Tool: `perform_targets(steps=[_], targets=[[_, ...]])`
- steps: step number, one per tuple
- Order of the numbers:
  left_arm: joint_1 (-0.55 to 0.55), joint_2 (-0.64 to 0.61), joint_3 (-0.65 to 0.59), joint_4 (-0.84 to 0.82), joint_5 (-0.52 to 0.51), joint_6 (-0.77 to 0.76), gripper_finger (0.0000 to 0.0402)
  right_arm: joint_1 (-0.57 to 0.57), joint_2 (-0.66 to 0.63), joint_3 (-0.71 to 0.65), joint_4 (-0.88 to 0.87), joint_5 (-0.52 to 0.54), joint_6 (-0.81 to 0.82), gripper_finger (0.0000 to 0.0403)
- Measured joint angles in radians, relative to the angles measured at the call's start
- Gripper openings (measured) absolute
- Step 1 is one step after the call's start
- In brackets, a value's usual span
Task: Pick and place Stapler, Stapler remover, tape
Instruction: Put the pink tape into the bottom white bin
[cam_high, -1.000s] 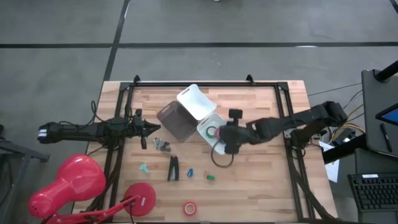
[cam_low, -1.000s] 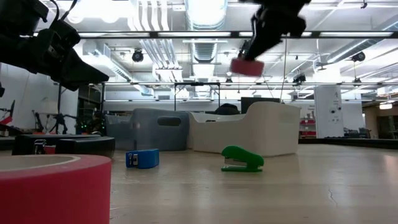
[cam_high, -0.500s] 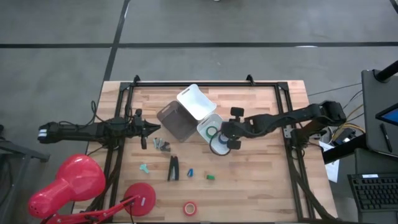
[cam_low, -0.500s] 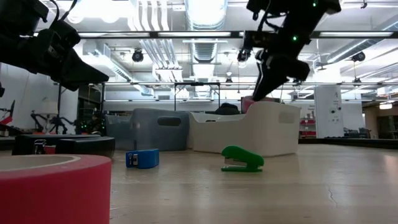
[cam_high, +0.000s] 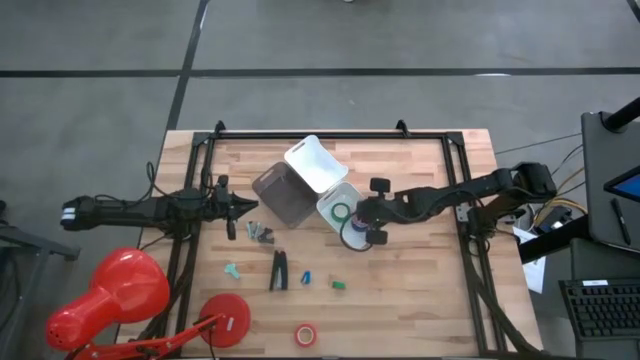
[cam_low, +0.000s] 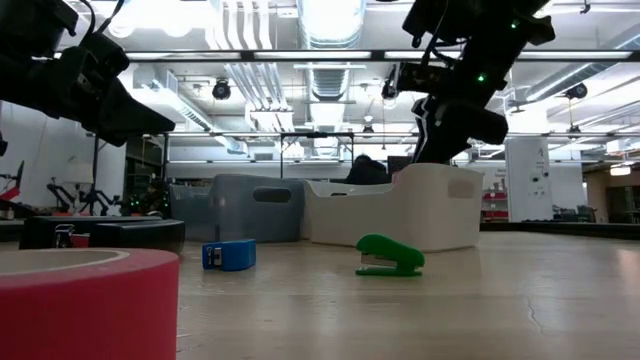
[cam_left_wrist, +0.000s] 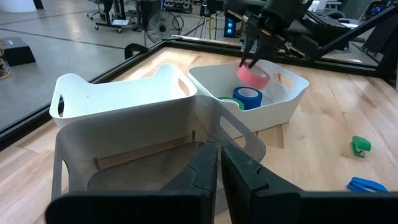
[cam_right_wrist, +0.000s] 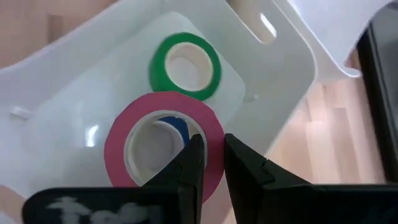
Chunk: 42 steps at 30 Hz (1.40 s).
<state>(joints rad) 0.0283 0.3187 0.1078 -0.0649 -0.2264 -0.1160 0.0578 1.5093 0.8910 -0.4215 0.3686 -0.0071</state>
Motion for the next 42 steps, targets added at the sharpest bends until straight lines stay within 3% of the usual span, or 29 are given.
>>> perform_targets(steps=[27,42], targets=[[0.0,0.0,0.0,0.0,0.0,0.0,0.0023,-0.023,0.03,-0.057,0.09,-0.027,-0.014,0.006],[0.0,0.0,0.0,-0.001,0.0,0.0,0.0024,-0.025,0.069,-0.051,0.095,0.022,-0.023,0.0121]])
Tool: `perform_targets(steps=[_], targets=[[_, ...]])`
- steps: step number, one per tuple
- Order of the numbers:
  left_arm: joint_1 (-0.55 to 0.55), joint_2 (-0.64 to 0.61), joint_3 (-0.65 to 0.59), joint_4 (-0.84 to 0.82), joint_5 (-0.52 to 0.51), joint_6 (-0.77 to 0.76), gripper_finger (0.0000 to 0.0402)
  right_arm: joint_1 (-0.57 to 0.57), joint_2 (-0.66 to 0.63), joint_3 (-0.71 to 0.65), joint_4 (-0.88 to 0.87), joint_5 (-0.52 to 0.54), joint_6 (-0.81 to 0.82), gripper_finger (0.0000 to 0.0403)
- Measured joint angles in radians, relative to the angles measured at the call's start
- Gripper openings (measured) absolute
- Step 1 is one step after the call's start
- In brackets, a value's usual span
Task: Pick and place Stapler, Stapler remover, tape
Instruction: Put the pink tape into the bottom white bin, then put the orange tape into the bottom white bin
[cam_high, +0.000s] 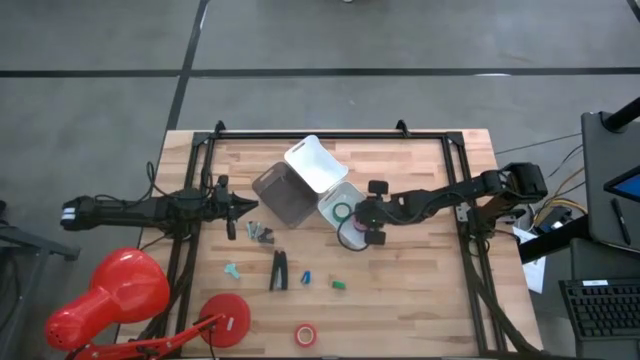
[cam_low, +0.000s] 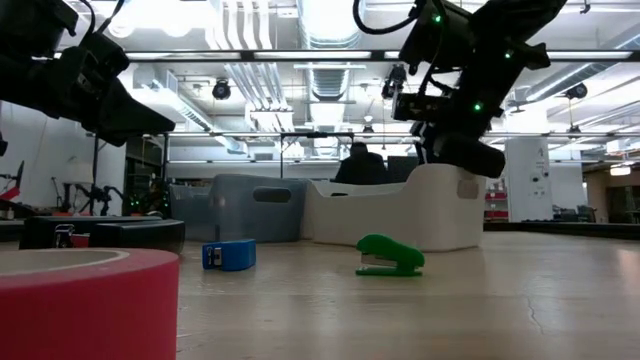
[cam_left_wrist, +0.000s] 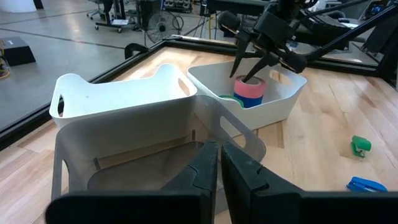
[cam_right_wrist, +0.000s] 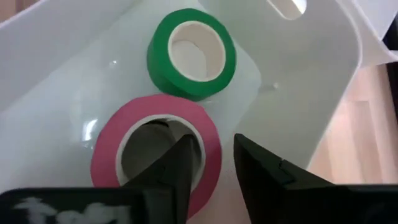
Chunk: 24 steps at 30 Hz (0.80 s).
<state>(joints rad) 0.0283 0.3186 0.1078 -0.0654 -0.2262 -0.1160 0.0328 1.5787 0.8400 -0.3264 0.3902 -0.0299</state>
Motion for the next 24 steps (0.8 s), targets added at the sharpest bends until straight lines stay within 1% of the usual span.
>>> perform_targets(steps=[6,12,14,17,19,20,24], targets=[[0.0,0.0,0.0,0.0,0.0,0.0,0.0023,0.006,-0.012,0.053,-0.028,0.005,0.002,0.0155],[0.0,0.0,0.0,0.0,0.0,0.0,0.0025,0.055,-0.019,0.15,-0.041,-0.006,0.021,0.0173],[0.0,0.0,0.0,0.0,0.0,0.0,0.0025,0.083,-0.018,0.177,-0.015,-0.052,0.036,0.0175],[0.0,0.0,0.0,0.0,0.0,0.0,0.0023,0.129,-0.005,0.205,0.05,-0.165,0.066,0.0175],[0.0,0.0,0.0,0.0,0.0,0.0,0.0023,0.164,0.011,0.223,0.097,-0.217,0.086,0.0173],[0.0,0.0,0.0,0.0,0.0,0.0,0.0023,0.185,0.021,0.233,0.11,-0.233,0.088,0.0172],[0.0,0.0,0.0,-0.001,0.0,0.0,0.0026,0.256,0.052,0.276,0.107,-0.234,0.086,0.0164]])
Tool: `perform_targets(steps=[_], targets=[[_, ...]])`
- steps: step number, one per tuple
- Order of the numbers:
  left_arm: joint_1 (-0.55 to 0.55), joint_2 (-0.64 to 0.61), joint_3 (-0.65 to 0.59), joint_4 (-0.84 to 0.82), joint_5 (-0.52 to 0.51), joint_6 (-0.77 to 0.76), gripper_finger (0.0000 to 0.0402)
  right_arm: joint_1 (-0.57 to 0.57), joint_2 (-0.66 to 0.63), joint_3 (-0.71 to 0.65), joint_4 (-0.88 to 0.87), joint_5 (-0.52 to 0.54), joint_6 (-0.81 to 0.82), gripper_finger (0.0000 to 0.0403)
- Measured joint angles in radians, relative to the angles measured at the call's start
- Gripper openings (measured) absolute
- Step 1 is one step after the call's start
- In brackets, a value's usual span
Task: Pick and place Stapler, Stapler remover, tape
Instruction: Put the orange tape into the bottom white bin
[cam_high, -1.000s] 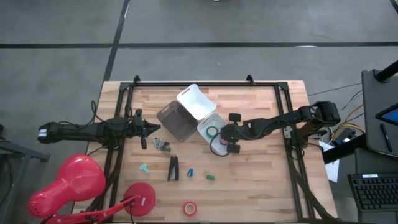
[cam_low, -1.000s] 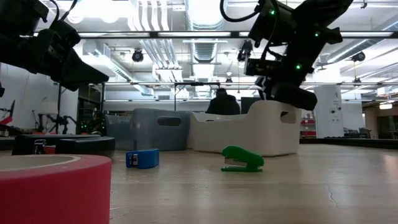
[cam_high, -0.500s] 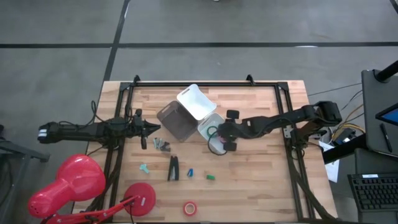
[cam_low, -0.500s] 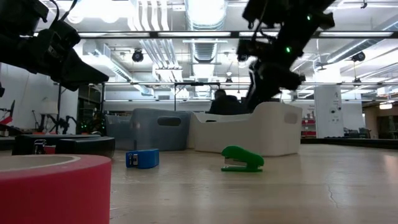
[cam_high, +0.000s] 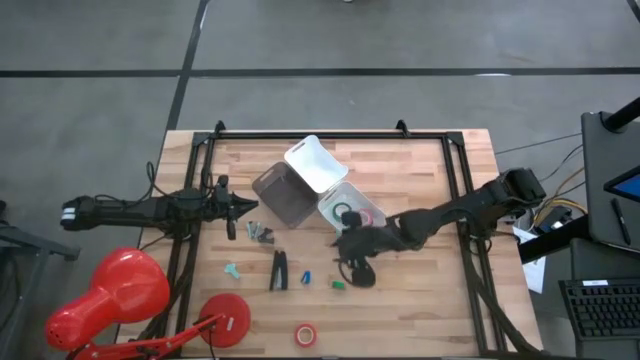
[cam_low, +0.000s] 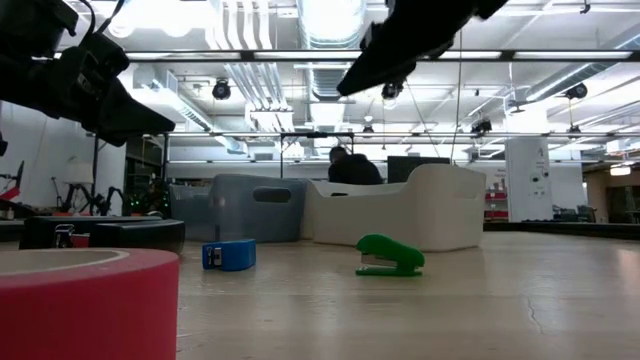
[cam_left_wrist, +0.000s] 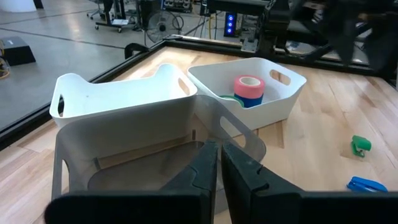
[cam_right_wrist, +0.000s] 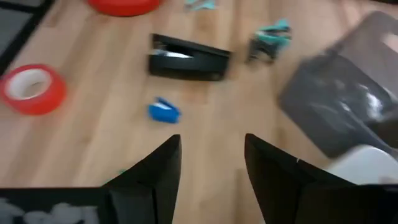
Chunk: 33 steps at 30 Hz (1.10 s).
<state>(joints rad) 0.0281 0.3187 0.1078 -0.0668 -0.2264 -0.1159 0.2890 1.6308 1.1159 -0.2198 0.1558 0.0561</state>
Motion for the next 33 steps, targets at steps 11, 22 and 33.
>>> perform_targets(steps=[11,22,33], targets=[[0.0,0.0,0.0,-0.005,0.0,0.0,0.0025,0.107,-0.102,-0.065,-0.028,0.05,0.037,0.0018],[0.0,0.004,0.0,-0.019,0.0,0.0,0.0025,0.152,-0.471,-0.354,0.164,0.156,0.044,0.0008],[0.0,0.006,0.0,-0.02,0.0,0.0,0.0025,0.148,-0.887,-0.64,0.207,0.186,0.064,0.0008]])
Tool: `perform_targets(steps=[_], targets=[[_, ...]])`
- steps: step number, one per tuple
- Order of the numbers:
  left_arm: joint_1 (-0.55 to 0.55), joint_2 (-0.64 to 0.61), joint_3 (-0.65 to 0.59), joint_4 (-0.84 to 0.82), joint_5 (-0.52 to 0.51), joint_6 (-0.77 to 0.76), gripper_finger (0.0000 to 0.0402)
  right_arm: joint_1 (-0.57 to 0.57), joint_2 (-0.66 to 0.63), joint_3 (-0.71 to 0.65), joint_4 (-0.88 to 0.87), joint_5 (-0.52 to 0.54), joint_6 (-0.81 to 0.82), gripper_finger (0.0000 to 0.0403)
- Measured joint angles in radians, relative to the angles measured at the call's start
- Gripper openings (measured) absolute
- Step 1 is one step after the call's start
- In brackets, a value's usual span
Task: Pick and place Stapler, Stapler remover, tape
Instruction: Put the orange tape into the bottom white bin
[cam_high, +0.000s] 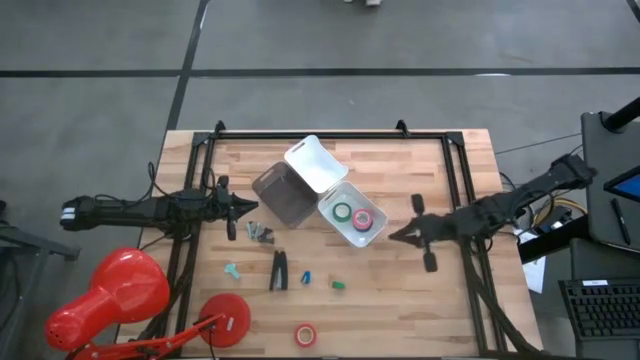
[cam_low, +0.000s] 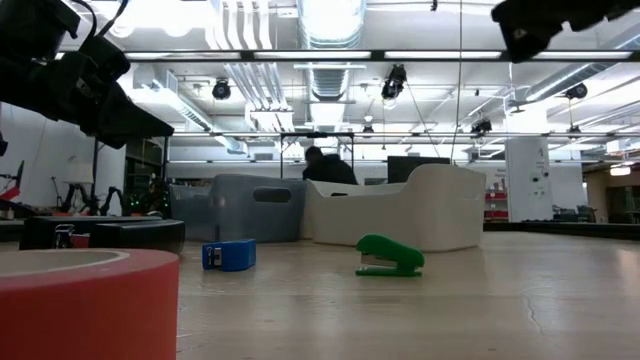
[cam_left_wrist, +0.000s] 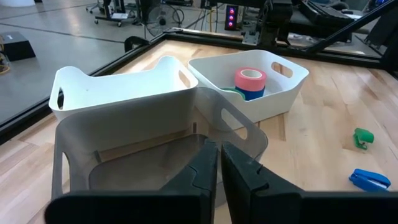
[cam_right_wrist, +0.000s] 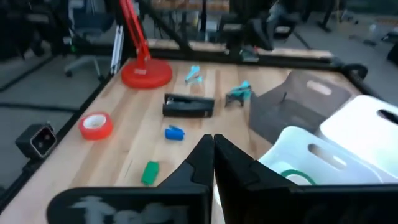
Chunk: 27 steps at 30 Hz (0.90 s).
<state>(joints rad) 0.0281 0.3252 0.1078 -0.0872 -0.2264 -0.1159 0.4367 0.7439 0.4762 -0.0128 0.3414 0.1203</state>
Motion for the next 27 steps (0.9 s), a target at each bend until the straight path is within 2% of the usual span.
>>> perform_targets(steps=[8,19,27], targets=[[0.0,0.0,0.0,0.0,0.0,0.0,0.0025,-0.024,-0.23,-0.152,0.004,0.029,-0.012,0.0008],[0.0,0.0,0.0,-0.002,0.0,0.0,0.0026,-0.049,-0.447,-0.287,0.003,0.029,-0.04,0.0008],[0.0,0.0,0.0,-0.003,0.0,0.0,0.0024,-0.069,-0.557,-0.347,-0.013,0.02,-0.057,0.0008]])
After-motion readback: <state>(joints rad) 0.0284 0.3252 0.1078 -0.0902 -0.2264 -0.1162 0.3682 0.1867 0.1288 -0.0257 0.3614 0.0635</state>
